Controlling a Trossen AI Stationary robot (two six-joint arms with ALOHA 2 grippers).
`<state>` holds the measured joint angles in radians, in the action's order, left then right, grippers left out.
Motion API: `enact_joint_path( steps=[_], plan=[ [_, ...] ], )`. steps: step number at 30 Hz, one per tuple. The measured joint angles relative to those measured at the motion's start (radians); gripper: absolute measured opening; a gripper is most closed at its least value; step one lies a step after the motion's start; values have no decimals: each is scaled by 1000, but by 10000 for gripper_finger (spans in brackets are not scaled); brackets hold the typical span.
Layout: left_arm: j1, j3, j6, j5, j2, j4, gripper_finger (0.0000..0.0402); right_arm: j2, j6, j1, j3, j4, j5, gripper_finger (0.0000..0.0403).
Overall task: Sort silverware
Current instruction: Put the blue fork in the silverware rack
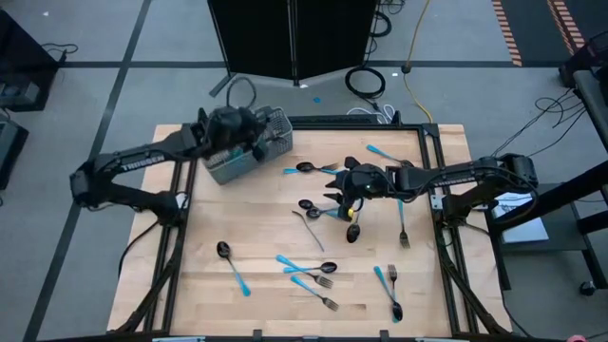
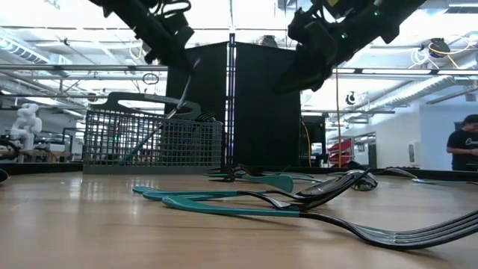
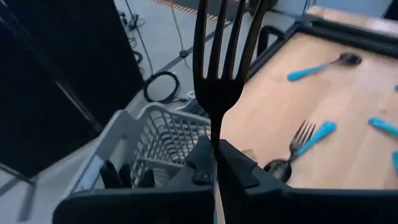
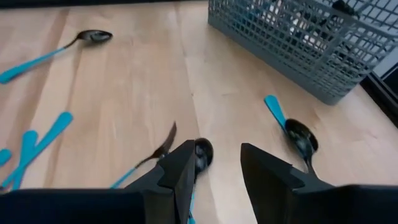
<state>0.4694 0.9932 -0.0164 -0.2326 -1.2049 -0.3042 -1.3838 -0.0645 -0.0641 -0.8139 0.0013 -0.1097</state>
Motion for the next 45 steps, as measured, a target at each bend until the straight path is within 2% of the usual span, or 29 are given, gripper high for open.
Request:
enact_joint_path(
  steps=[4,11,17,21,28,32,38,45],
  plan=[
    [77,2,-2,78,-48,17,0,0,11,-16,0,0,0,125],
    [93,2,-1,87,-146,17,0,0,17,-35,0,0,0,125],
    [94,2,-26,80,-176,7,5,0,20,-36,0,3,0,125],
    [93,1,-1,73,-177,-23,42,0,33,-36,0,21,0,125],
    [93,1,5,63,-177,-81,142,0,33,-35,0,26,0,125],
    [89,1,5,72,-152,-115,177,0,33,-35,0,26,0,125],
    [31,1,-2,114,-61,-135,185,0,33,-35,0,26,1,125],
    [-145,1,-16,269,-6,-121,185,0,0,-35,0,26,1,125]
  ],
)
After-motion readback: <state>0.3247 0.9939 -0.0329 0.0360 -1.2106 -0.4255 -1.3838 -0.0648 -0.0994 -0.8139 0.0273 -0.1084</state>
